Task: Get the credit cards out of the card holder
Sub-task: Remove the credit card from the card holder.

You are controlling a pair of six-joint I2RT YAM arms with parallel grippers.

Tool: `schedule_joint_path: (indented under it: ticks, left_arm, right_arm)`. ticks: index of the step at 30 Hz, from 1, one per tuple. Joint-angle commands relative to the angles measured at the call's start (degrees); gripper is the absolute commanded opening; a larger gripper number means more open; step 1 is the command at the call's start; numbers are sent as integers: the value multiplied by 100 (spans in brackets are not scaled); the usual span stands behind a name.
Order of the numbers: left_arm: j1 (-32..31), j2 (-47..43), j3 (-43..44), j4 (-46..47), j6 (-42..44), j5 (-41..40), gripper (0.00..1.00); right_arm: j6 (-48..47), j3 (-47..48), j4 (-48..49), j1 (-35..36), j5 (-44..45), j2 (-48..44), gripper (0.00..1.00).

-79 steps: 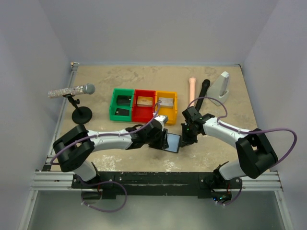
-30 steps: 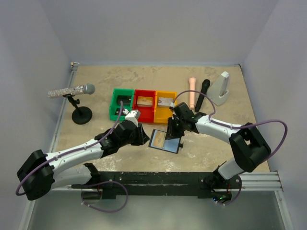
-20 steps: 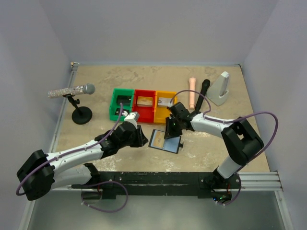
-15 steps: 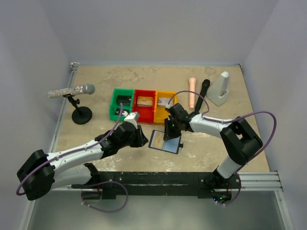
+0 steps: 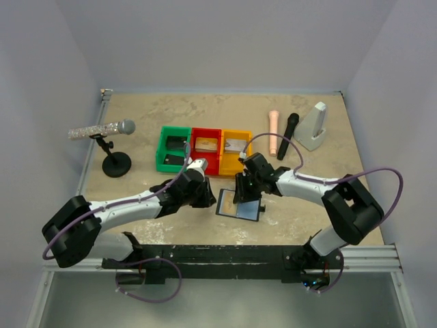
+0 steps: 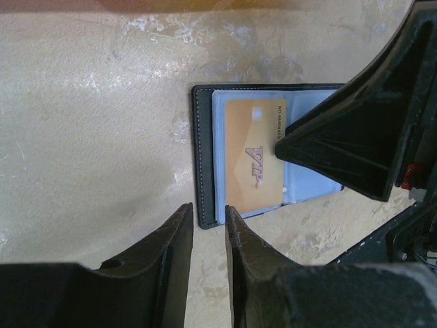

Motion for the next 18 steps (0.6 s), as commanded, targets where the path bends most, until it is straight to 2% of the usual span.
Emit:
schedule_joint_path:
  ticks: [1,10,18]
  left_arm:
    - [8,71,280,524,116,190,30]
    - [8,712,500,1000,152,505,27]
    - [8,1169,474,1457,37,744,18]
  right_arm:
    - [-52,-254,90,22,251,-491,41]
    - [167,-781,687,22,155,-1502,56]
    - [809,-1414,1698,30,-56,-1389,49]
